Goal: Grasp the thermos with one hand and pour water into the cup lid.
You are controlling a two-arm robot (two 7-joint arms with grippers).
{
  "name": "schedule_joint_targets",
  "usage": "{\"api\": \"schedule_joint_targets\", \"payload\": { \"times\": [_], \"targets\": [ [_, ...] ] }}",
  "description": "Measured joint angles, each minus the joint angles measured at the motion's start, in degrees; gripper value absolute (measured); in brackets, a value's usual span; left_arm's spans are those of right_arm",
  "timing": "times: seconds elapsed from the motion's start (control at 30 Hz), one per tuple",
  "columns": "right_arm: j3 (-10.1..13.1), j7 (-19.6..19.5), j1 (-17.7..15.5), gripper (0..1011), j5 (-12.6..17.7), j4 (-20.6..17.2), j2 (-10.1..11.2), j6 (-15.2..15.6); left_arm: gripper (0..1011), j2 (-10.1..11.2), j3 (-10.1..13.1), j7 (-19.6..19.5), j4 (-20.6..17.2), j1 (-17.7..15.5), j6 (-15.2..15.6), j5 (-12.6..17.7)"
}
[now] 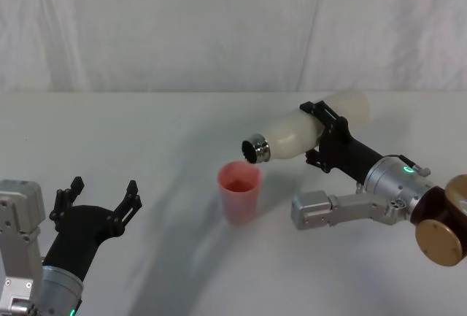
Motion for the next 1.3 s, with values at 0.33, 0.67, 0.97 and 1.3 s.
{"api": "schedule_joint_targets", "payload": {
  "times": [0.33,0.67,0.97,1.3],
  "targets": [
    [2.64,2.13,-1.88,950,3.95,-3.27,0.06,0.99,1001,0.00,0.00,0.00,0.00,0.00,0.00,0.00],
    [7.51,7.48,-5.43,950,13.17,-8.57,-0.68,1.64,1001,0.00,0.00,0.00,0.00,0.00,0.00,0.00],
    [12.99,12.89,-9.86,950,24.09,-13.49,-2.28,3.80,1001,0.00,0.00,0.00,0.00,0.00,0.00,0.00],
    [20.11,15.31,-14.73,950,35.50,-17.14,-5.34,7.25,1001,0.00,0.00,0.00,0.00,0.00,0.00,0.00]
  ]
}}
